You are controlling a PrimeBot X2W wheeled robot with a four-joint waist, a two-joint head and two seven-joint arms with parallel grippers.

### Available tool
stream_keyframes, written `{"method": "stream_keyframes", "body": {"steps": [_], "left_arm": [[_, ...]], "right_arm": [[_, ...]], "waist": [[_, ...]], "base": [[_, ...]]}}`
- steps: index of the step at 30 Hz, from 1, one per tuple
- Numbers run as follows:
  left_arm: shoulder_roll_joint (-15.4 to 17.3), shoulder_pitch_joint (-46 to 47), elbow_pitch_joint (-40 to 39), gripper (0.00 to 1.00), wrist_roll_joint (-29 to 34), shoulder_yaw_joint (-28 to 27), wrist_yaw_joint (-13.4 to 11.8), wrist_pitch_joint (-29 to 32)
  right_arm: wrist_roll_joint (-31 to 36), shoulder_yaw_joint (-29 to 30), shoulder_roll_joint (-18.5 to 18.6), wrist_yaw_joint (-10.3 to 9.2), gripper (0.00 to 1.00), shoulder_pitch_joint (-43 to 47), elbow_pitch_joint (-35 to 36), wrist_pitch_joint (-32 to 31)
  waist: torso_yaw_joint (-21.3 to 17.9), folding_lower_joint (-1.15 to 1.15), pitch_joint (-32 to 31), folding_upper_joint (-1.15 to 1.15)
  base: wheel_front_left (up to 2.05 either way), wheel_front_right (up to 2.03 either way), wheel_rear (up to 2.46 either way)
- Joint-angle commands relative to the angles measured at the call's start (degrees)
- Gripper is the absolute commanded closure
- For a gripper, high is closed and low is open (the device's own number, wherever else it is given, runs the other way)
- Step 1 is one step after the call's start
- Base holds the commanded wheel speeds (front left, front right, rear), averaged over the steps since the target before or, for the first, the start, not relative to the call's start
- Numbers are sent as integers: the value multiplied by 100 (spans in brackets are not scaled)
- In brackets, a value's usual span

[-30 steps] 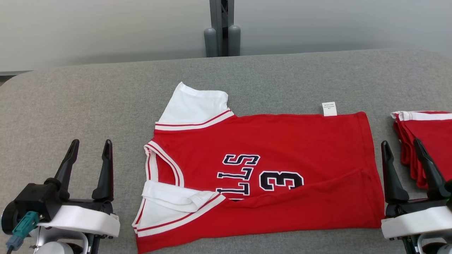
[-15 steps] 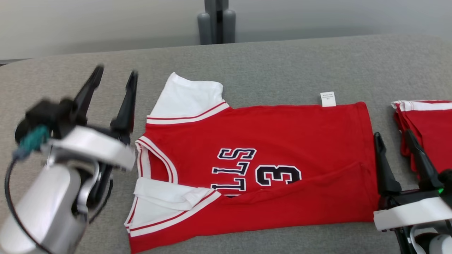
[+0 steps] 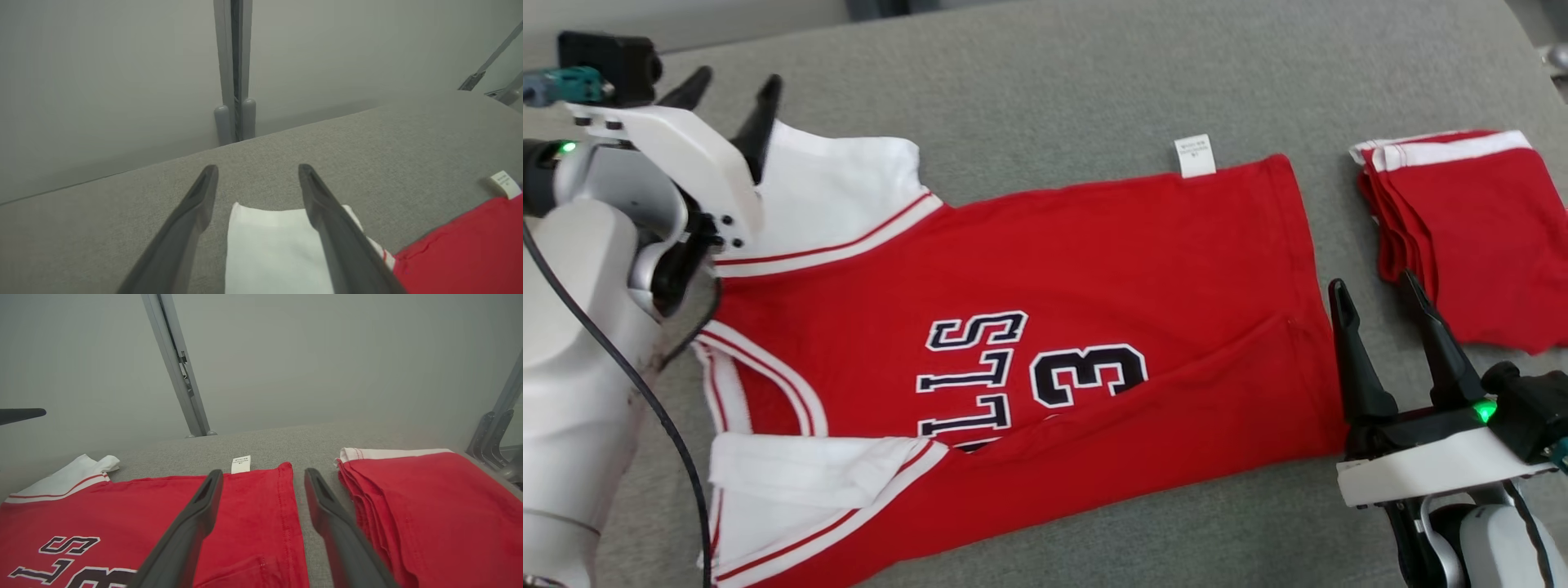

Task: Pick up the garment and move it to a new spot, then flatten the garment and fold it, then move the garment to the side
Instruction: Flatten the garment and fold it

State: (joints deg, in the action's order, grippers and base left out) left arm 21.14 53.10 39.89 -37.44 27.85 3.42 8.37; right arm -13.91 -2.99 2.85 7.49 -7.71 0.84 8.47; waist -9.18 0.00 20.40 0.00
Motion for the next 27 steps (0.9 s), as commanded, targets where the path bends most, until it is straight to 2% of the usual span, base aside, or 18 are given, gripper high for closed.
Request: {"method": "stream_keyframes", "body": {"steps": [1, 8, 16, 17, 18, 23, 27], "left_arm": [[67, 126, 184, 0, 69, 21, 48, -56], [-1, 497, 1457, 0, 124, 145, 213, -289], [-83, 793, 2288, 0, 47, 239, 351, -482], [-102, 826, 2346, 37, 33, 259, 367, -480], [-136, 822, 2415, 100, -8, 276, 378, -418], [-182, 985, 2544, 100, -44, 381, 403, -585], [-357, 1090, 2553, 100, -123, 495, 402, -636]], "right_arm": [[-59, -21, 18, 0, 0, -79, -39, 73], [-149, -28, 19, 0, 0, -147, -213, 200], [-215, -130, 20, 0, 0, -257, -279, 256], [-224, -133, 19, 0, 0, -264, -290, 263], [-225, -126, 19, 0, 0, -258, -300, 266], [-222, -31, 31, 0, 0, -521, -341, 208], [-195, -40, 244, 1, 0, -1084, -619, 150]], "waist": [[-276, 0, 287, 0], [-445, 0, 597, 0], [-548, 0, 749, 0], [-551, 0, 761, 0], [-552, 0, 763, 0], [-474, 0, 750, 0], [-337, 0, 702, 0]], "base": [[0, 0, 0], [0, 0, 0], [0, 0, 0], [0, 0, 0], [0, 0, 0], [0, 0, 0], [0, 0, 0]]}}
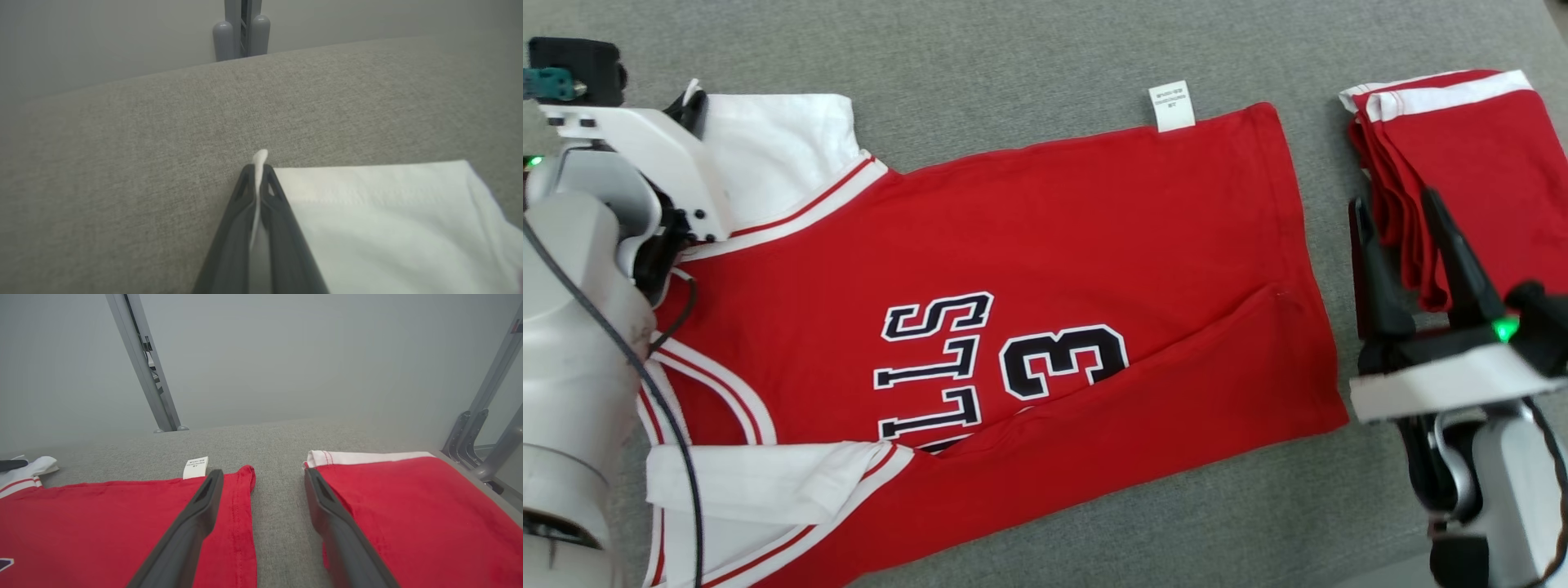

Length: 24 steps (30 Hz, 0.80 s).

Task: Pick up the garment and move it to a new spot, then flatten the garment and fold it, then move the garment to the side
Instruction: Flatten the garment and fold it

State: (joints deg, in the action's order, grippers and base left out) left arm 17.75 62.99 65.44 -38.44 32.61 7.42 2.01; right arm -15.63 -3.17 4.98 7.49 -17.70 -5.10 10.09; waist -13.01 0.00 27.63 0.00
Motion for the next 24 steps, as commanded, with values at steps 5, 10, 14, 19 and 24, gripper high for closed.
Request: {"method": "stream_keyframes", "body": {"steps": [5, 10, 14, 19, 24], "left_arm": [[-222, 207, -144, 100, -117, 247, 5, -68], [-377, 306, -275, 100, -205, 455, 6, -92], [-476, 366, -374, 100, -338, 664, 7, 41], [-388, 352, -531, 100, -573, 861, 7, 204], [-204, 287, -721, 100, -790, 1009, 7, 212]], "right_arm": [[-375, -325, 364, 0, 0, -1133, -960, -202], [-679, -683, 606, 0, 0, -1885, -1977, -486], [-852, -995, 782, 0, 0, -2352, -2820, -887], [-1109, -1232, 915, 0, 42, -2609, -3309, -1115], [-1359, -1382, 983, 0, 100, -2700, -3381, -1032]], "waist": [[330, 0, -27, 0], [579, 0, -6, 0], [789, 0, 9, 0], [854, 0, -26, 0], [821, 0, -93, 0]], "base": [[0, 0, 0], [0, 0, 0], [0, 0, 0], [0, 0, 0], [0, 0, 0]]}}
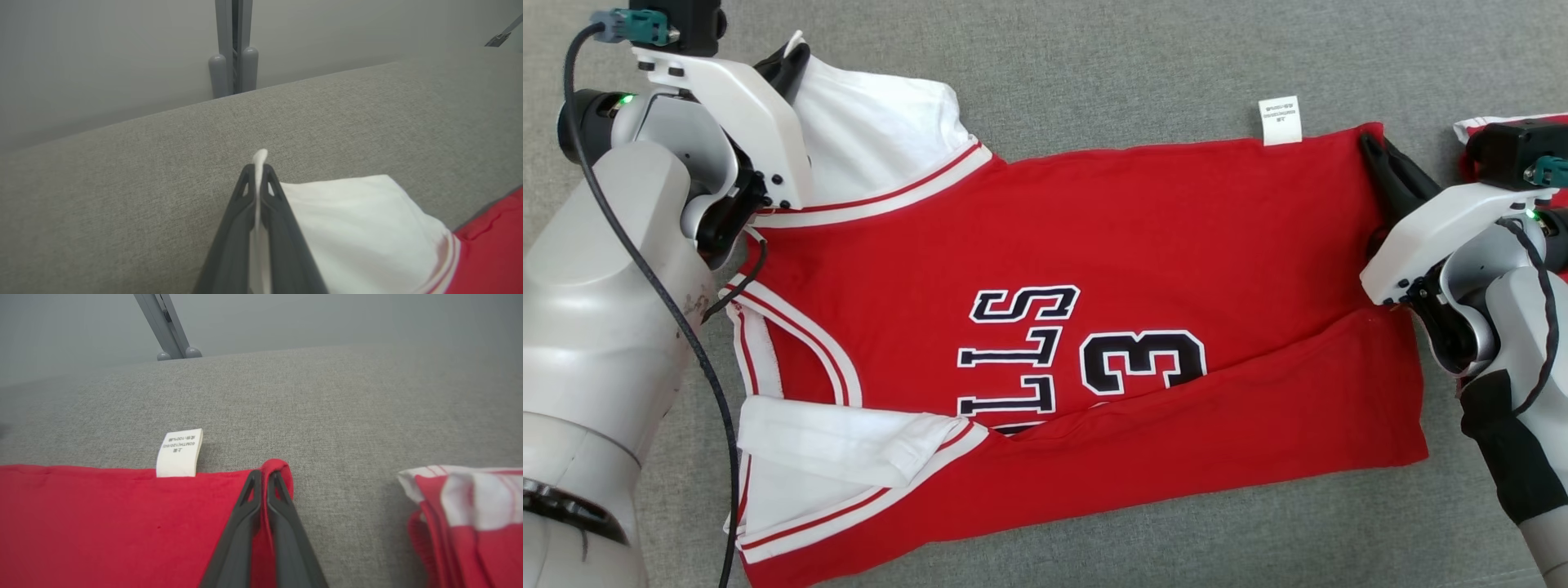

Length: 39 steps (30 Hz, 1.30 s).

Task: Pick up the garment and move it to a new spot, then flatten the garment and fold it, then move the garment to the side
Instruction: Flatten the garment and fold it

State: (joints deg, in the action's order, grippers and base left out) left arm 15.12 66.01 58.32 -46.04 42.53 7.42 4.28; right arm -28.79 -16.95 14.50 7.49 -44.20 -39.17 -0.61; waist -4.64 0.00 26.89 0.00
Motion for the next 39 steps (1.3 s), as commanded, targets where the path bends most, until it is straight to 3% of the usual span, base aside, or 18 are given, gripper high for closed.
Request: {"method": "stream_keyframes", "body": {"steps": [1, 9, 15, 18, 21, 26, 30, 35, 39], "left_arm": [[87, -56, -62, 100, -81, 43, 7, -22], [584, -475, -730, 100, -193, 306, 7, -339], [1017, -1211, -1822, 100, -278, 271, -88, -664], [1327, -1714, -2739, 100, -322, 203, -375, -747], [1695, -2347, -3883, 100, -423, 102, -764, -762], [2323, -3528, -5880, 100, -795, -125, -1485, -682], [2708, -4413, -7040, 100, -1055, -245, -2089, -626], [2864, -5128, -7632, 100, -1366, -276, -2448, -627], [2799, -5542, -7725, 100, -1663, -224, -2523, -626]], "right_arm": [[-84, -32, 57, 0, 100, -50, 40, 56], [-498, -313, 379, 0, 100, 367, 827, 148], [-466, -429, 860, 0, 100, 1108, 1664, 92], [40, -456, 1222, 0, 100, 1491, 1973, 138], [401, -396, 1300, -1, 100, 1864, 2218, 259], [720, -62, 1188, 0, 100, 2430, 2431, 364], [696, 235, 1022, 0, 100, 2795, 2576, 388], [664, 428, 869, 0, 100, 3098, 2655, 381], [625, 523, 783, 0, 100, 3344, 2711, 341]], "waist": [[-28, 0, -42, 0], [-64, 0, -289, 0], [65, 0, -502, 0], [163, 0, -565, 0], [245, 0, -607, 0], [364, 0, -689, 0], [418, 0, -743, 0], [465, 0, -809, 0], [497, 0, -865, 0]], "base": [[0, 0, 0], [0, 0, 0], [0, 0, 0], [0, 0, 0], [0, 0, 0], [0, 0, 0], [0, 0, 0], [0, 0, 0], [0, 0, 0]]}}
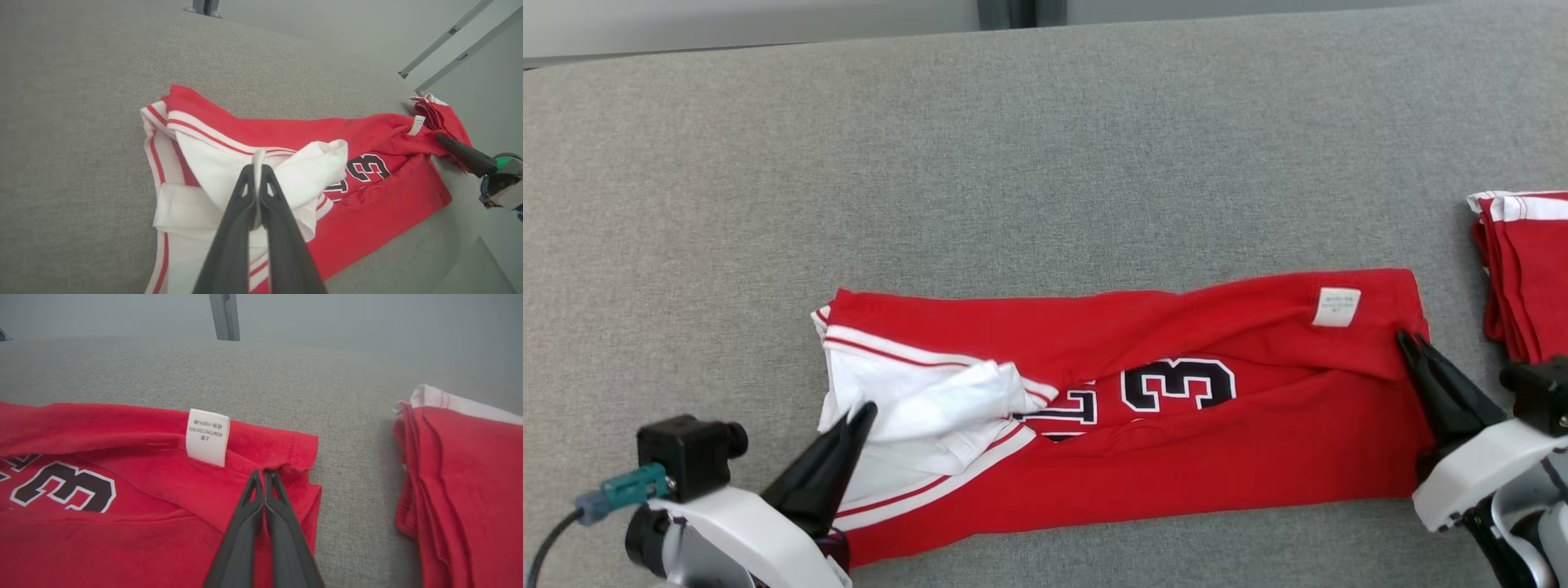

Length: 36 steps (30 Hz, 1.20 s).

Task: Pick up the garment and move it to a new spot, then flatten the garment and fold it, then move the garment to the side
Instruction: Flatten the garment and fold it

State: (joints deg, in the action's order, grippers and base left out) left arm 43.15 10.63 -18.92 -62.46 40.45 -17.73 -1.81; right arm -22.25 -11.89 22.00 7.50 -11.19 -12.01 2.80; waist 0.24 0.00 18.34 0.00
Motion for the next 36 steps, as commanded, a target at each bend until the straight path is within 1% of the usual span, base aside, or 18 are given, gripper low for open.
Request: {"method": "stream_keyframes", "body": {"steps": [1, 2, 3, 4, 5, 7, 9, 13, 16, 19, 21, 22, 24, 27, 33, 34, 35, 36], "left_arm": [[-58, -132, 99, 100, -125, 17, 42, -36], [-121, -189, 147, 85, -206, 34, 69, -27], [-167, -226, 215, 36, -254, 33, 97, -60], [-194, -248, 282, 0, -281, 23, 114, -101], [-227, -282, 355, 0, -306, 25, 128, -128], [-339, -318, 461, 0, -320, -45, 150, -316], [-382, -351, 532, 0, -274, -144, 148, -536], [-502, -378, 503, 0, -114, -448, 41, -1036], [-546, -344, 417, 0, 156, -760, -151, -1229], [-687, -293, 319, 0, 498, -1093, -331, -1309], [-857, -240, 266, 0, 723, -1363, -461, -1323], [-997, -178, 222, 0, 916, -1590, -528, -1329], [-1278, -187, 158, 0, 1232, -1934, -561, -1326], [-1528, -265, 246, 0, 1701, -2266, -409, -1323], [-1700, -342, 864, 0, 2430, -2559, 254, -1325], [-1713, -414, 1023, 0, 2527, -2582, 341, -1325], [-1713, -414, 1023, 0, 2527, -2582, 341, -1325], [-1762, -455, 1119, 0, 2605, -2618, 447, -1326]], "right_arm": [[-60, 69, -34, -2, 96, 179, 8, -46], [-107, 100, -73, -1, 83, 266, 32, -51], [-148, 169, -105, -2, 52, 336, 45, -43], [-171, 199, -117, -2, 13, 417, 64, -42], [-199, 264, -151, -2, 0, 506, 89, -24], [-249, 416, -251, -2, 0, 707, 159, 20], [-303, 578, -363, -1, 0, 889, 254, 83], [-281, 998, -634, -1, 0, 1143, 656, 276], [-143, 1386, -990, -1, 0, 1191, 1008, 431], [79, 1738, -1366, -1, 0, 1077, 1333, 489], [252, 1849, -1514, -1, 0, 989, 1518, 464], [337, 1862, -1578, -1, 0, 964, 1589, 444], [472, 1863, -1657, -1, 0, 882, 1683, 398], [640, 1850, -1738, 0, 0, 776, 1702, 362], [866, 1818, -1789, -1, 0, 696, 1406, 271], [901, 1809, -1794, -1, 0, 704, 1344, 258], [901, 1809, -1794, -1, 0, 704, 1344, 258], [934, 1793, -1797, -1, 0, 717, 1276, 246]], "waist": [[25, 0, -42, 0], [33, 0, -70, 0], [38, 0, -89, 0], [48, 0, -113, 0], [55, 0, -138, 0], [61, 0, -194, 0], [54, 0, -265, 0], [34, 0, -396, 0], [-5, 0, -506, 0], [-23, 0, -613, 0], [-18, 0, -673, 0], [-11, 0, -713, 0], [-10, 0, -773, 0], [-1, 0, -850, 0], [42, 0, -935, 0], [47, 0, -948, 0], [47, 0, -948, 0], [48, 0, -958, 0]], "base": [[0, 0, 0], [0, 0, 0], [0, 0, 0], [0, 0, 0], [0, 0, 0], [0, 0, 0], [0, 0, 0], [0, 0, 0], [0, 0, 0], [0, 0, 0], [0, 0, 0], [0, 0, 0], [0, 0, 0], [0, 0, 0], [0, 0, 0], [0, 0, 0], [0, 0, 0], [0, 0, 0]]}}
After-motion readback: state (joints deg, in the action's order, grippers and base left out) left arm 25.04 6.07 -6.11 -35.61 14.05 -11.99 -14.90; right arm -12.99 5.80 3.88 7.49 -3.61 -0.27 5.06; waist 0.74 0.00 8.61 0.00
